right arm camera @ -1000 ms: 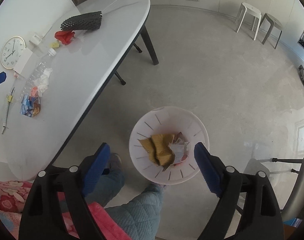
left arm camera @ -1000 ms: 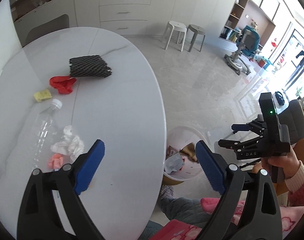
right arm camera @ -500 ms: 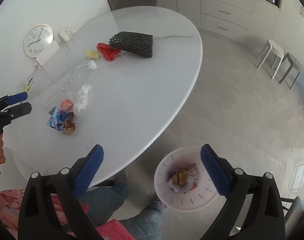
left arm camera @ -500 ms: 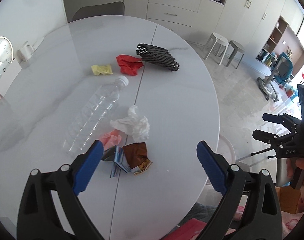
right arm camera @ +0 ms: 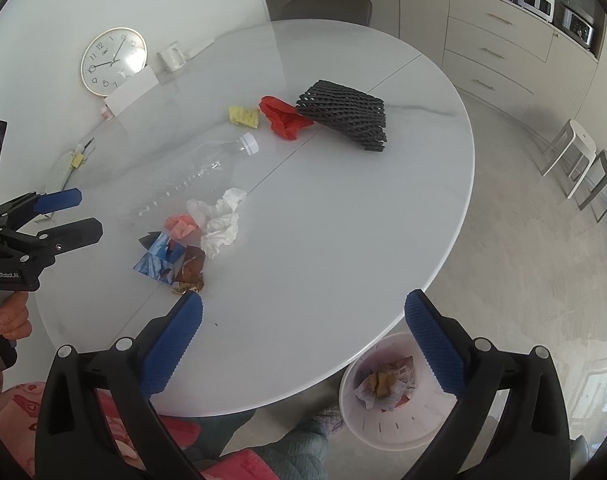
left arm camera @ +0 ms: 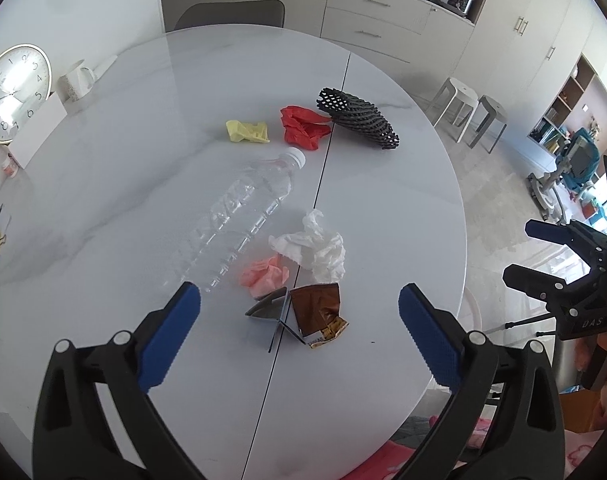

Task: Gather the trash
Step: 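Move both open tools back over the remaining trash on the table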

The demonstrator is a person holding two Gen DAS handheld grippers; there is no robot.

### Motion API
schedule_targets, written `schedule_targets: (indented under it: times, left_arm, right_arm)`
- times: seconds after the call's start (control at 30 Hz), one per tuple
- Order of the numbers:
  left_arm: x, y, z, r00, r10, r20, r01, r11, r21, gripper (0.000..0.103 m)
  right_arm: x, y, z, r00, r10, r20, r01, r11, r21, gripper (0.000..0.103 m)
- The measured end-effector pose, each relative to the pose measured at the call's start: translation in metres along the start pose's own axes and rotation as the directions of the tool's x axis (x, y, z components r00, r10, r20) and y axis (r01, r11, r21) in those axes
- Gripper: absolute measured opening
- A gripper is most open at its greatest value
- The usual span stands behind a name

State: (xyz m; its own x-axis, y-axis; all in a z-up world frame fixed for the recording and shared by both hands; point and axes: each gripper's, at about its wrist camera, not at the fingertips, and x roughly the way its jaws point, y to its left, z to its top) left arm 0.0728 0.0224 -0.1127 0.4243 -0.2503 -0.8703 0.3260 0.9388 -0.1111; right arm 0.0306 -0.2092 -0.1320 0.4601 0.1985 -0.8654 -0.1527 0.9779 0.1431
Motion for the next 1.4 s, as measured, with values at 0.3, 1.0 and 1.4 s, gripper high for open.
schedule_targets:
  times: [0.3, 1.0, 1.4]
  left_arm:
    - [0.003, 0.013, 0.003, 1.0, -0.004, -0.002, 0.004, 1.0, -0.02, 0.095]
    - [0.048, 0.053, 0.03, 0.999, 0.005, -0.048, -0.004, 1.0, 0.016, 0.095]
    - [0.123, 0.064, 0.059, 0.988, -0.005, -0.154, 0.017, 0.997, 0.075, 0.095]
  right_arm:
    - [0.004, 0.02, 0.017, 1.0, 0.011, 0.001, -0.011, 0.999, -0.046, 0.101]
    - [0.031, 0.044, 0.045, 0.999, 0.025, -0.042, -0.028, 0.996, -0.087, 0.101]
    - [0.059, 0.05, 0.058, 0.996, 0.018, -0.09, -0.025, 0.997, -0.074, 0.101]
